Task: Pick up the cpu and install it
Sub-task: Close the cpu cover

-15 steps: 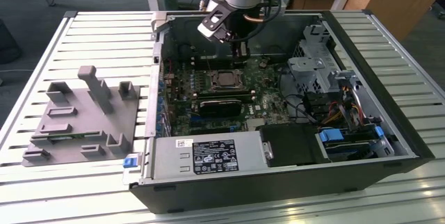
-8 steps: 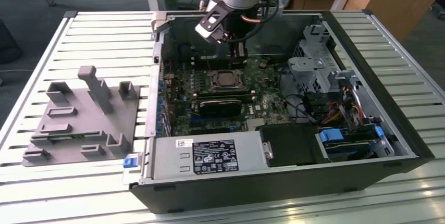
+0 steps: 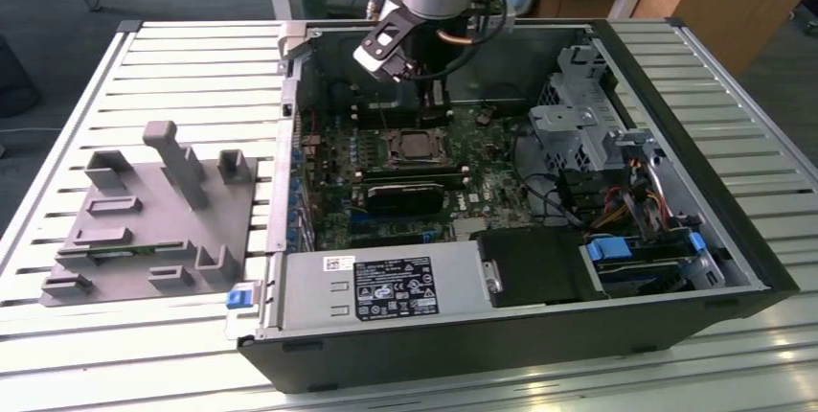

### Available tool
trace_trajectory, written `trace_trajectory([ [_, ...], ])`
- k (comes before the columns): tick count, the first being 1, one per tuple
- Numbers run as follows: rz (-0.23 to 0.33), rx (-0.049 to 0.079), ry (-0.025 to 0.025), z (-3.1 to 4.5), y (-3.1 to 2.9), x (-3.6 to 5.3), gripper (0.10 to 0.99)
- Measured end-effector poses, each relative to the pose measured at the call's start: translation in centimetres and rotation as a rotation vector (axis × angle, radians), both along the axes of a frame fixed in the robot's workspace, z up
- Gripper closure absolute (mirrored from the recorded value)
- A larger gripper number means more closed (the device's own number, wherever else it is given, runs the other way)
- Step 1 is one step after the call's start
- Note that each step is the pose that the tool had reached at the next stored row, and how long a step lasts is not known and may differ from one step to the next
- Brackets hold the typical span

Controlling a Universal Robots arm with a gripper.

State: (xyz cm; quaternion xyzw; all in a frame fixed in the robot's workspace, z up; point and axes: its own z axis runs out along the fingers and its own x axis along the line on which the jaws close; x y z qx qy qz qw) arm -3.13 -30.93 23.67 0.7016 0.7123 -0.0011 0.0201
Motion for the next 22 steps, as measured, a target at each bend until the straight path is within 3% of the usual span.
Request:
trace_trajectory([
  [11, 0.0, 0.0, 0.0004, -0.89, 0.0, -1.72, 0.98],
  [22, 0.001, 0.0, 0.01, -2.32, 0.0, -2.48, 0.98],
])
